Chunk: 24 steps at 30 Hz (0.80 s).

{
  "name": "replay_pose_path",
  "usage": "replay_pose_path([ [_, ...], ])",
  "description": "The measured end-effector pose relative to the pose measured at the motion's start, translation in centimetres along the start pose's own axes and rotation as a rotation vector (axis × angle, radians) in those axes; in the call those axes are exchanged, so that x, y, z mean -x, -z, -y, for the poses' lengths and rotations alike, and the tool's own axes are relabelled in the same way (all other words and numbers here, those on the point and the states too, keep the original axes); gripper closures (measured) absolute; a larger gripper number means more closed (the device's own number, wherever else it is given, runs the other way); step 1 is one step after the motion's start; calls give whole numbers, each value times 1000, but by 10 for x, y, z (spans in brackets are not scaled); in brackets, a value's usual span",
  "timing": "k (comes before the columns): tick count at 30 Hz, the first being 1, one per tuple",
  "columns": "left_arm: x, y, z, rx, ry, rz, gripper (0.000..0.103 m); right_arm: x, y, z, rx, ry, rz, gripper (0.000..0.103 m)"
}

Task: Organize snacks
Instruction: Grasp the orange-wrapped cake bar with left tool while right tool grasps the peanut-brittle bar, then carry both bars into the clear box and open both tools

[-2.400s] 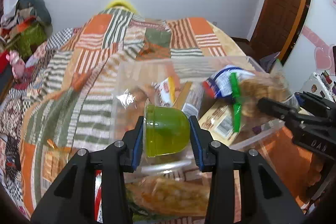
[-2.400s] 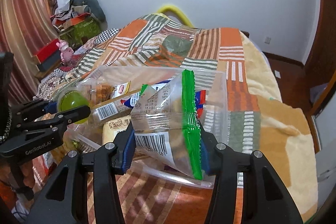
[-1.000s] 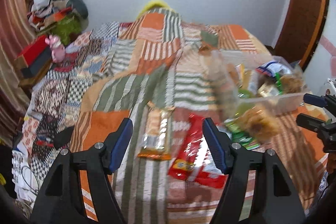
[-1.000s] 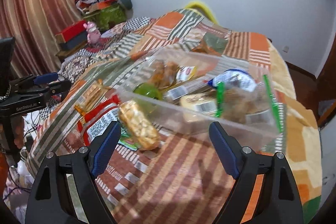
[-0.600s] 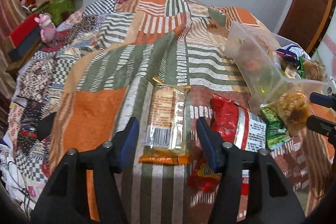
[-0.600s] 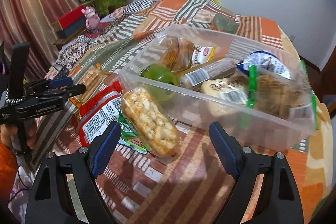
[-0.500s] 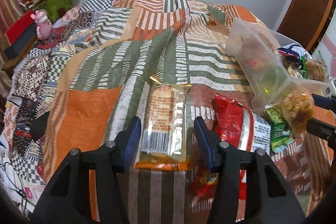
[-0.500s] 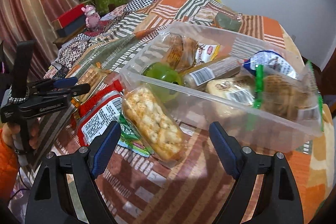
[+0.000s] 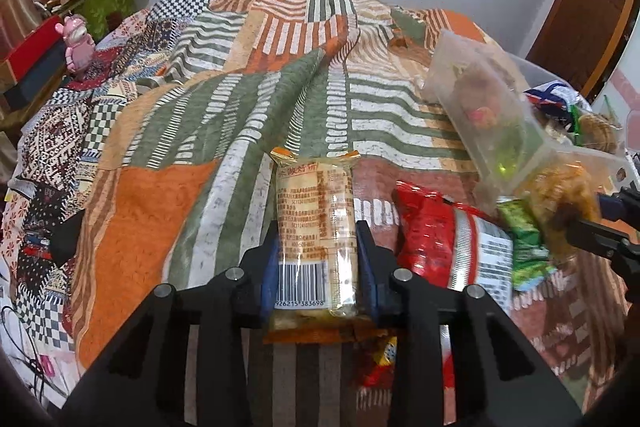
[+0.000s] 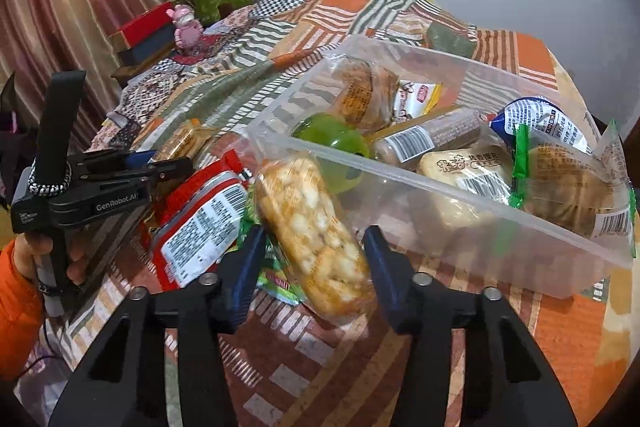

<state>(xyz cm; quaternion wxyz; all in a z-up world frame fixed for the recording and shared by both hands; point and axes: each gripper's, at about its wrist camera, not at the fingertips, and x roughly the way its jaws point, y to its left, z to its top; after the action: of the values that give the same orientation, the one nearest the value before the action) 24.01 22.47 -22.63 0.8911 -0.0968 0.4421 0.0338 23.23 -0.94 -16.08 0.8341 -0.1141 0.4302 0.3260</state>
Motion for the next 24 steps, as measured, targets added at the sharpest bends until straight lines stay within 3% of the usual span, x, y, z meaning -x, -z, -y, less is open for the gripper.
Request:
replay_pose_path([
  [6,39,-2,12,-8,-3,59,69,9,2,-1,3,-20,17,75],
  [17,92,-12,52,-49,31,151,69,50,0,7,-14,-8,105,75],
  [24,105,-28,86,-78,79,194,69,81,-10,26,-40,49,191,75],
])
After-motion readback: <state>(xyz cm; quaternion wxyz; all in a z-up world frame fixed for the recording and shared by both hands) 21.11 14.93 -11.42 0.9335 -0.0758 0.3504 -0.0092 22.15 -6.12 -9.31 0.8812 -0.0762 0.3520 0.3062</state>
